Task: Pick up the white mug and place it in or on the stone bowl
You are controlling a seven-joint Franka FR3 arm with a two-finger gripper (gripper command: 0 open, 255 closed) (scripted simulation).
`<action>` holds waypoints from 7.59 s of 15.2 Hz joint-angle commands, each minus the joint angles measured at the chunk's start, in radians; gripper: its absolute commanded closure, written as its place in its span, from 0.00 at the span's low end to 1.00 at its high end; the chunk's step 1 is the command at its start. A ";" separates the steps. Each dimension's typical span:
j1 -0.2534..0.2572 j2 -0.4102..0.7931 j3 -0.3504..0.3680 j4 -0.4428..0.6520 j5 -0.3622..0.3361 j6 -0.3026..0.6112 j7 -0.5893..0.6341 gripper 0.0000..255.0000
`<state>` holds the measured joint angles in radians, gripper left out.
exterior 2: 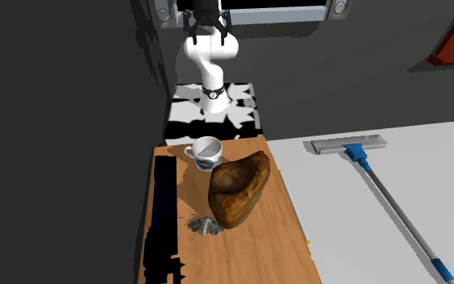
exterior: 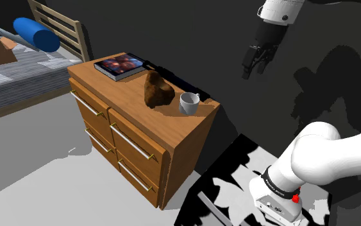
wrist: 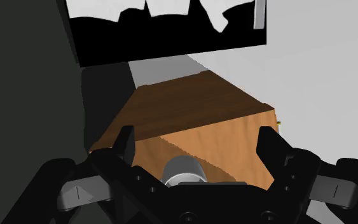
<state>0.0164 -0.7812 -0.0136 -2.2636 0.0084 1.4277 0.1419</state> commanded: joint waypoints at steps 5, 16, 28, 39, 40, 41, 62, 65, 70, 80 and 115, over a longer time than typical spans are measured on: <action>0.001 0.084 0.017 -0.047 0.004 0.135 0.021 0.00; -0.002 0.406 0.060 -0.060 -0.005 0.480 0.083 0.00; -0.004 0.829 0.084 0.112 -0.061 0.737 0.166 0.00; -0.005 0.881 0.082 0.066 -0.070 0.835 0.172 0.00; -0.005 0.881 0.082 0.066 -0.070 0.835 0.172 0.00; -0.005 0.881 0.082 0.066 -0.070 0.835 0.172 0.00; -0.005 0.816 0.083 0.117 -0.060 0.720 0.162 1.00; -0.005 0.798 0.083 0.138 -0.057 0.681 0.159 1.00; -0.005 0.772 0.083 0.177 -0.053 0.616 0.155 1.00; -0.005 0.735 0.083 0.271 -0.048 0.485 0.147 1.00; 0.074 1.264 0.122 1.118 -0.095 0.161 0.244 1.00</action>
<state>0.0914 0.4924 0.1078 -1.1134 -0.0876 1.5653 0.3835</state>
